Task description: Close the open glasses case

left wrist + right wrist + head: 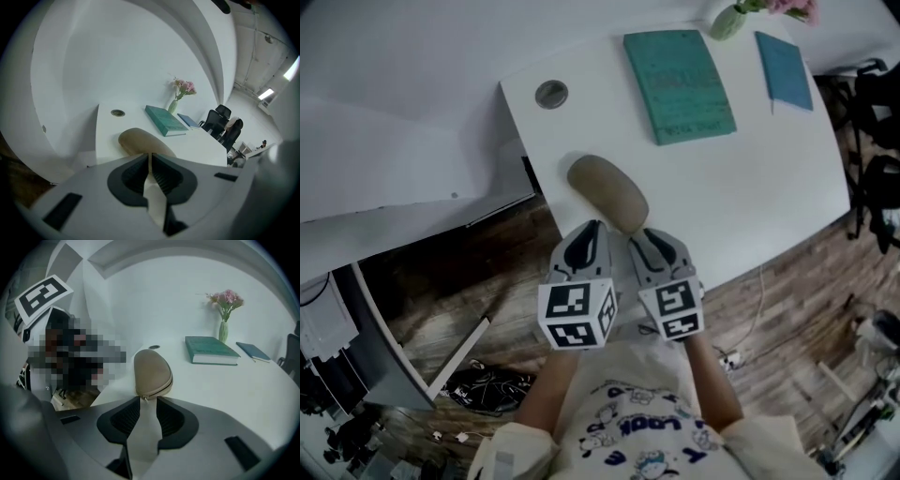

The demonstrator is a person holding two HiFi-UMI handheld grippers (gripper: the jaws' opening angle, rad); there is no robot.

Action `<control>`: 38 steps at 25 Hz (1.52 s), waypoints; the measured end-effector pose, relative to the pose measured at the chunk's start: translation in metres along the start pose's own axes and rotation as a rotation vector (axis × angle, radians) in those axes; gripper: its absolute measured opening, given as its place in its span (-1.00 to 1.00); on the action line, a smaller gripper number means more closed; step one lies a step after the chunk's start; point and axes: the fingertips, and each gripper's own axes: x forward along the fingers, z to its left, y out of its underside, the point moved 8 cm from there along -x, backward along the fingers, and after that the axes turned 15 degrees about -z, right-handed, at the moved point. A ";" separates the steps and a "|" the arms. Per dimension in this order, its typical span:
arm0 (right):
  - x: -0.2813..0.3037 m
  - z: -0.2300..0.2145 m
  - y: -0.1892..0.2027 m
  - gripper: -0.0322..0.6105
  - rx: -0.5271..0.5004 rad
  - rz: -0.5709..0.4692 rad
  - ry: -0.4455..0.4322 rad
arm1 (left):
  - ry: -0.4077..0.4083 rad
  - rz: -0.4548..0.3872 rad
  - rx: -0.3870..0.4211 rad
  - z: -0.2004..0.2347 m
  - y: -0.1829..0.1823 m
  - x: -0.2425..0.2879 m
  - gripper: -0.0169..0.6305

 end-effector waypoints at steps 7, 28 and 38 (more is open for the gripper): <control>0.015 0.005 0.005 -0.62 -0.010 0.033 -0.003 | 0.048 0.016 -0.072 0.006 -0.003 0.008 -0.75; 0.015 0.023 0.000 -0.89 0.110 0.068 0.000 | 0.096 0.073 -0.147 0.026 0.002 0.015 -0.68; 0.020 0.051 0.005 -0.89 0.103 0.106 -0.091 | 0.110 0.077 -0.348 0.037 -0.003 0.012 -0.29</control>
